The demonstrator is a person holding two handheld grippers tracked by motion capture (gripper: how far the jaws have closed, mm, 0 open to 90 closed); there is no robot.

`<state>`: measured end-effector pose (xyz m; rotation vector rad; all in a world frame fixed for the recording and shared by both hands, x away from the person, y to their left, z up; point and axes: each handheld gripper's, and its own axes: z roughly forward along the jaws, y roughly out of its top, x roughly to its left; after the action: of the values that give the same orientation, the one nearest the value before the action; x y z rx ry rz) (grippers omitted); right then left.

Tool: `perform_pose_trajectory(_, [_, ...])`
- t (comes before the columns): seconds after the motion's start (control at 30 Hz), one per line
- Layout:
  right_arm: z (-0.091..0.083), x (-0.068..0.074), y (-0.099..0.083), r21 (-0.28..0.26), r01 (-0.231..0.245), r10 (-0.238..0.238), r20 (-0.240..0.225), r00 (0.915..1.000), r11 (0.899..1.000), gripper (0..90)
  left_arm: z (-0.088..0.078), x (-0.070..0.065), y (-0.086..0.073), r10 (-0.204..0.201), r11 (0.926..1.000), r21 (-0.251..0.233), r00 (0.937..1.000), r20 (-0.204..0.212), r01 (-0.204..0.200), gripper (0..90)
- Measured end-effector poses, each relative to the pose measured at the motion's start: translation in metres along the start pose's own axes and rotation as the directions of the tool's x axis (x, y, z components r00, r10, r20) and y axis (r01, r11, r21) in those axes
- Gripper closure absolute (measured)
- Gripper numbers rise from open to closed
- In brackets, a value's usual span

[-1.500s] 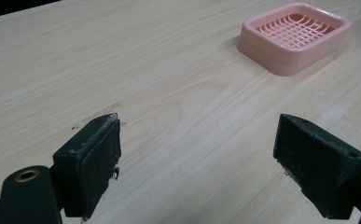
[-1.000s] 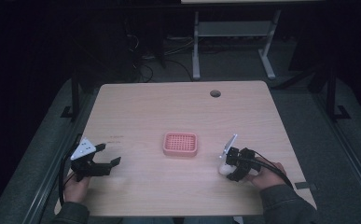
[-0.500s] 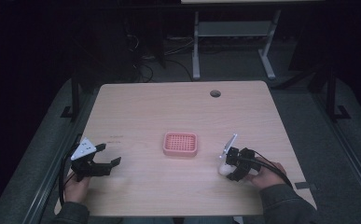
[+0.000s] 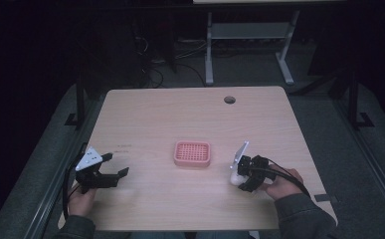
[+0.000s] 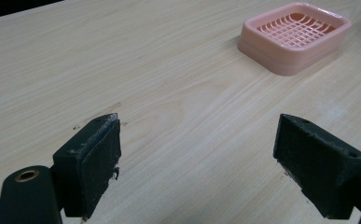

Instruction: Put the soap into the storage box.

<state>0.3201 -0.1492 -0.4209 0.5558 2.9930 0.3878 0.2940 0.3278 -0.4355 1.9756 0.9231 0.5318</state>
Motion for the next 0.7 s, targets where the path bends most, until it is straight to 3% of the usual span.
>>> perform_pose_trajectory(0.23, [0.007,-0.003,-0.001,0.023,-0.006,0.007,-0.01,0.9999,1.0,49.0,0.0,0.0,0.0,-0.001,1.0,-0.003,1.0,-0.002,0.001,14.4])
perform_pose_trajectory(0.53, [0.017,0.0,-0.003,0.003,-0.012,0.012,0.008,0.9999,1.0,48.9,0.0,-0.001,0.0,-0.008,1.0,-0.004,1.0,0.0,0.008,14.4])
perform_pose_trajectory(0.7, [0.02,-0.002,-0.006,-0.024,-0.039,0.039,-0.009,0.9992,0.999,48.7,0.001,-0.001,0.0,-0.009,0.9999,-0.005,1.0,0.0,0.009,14.4])
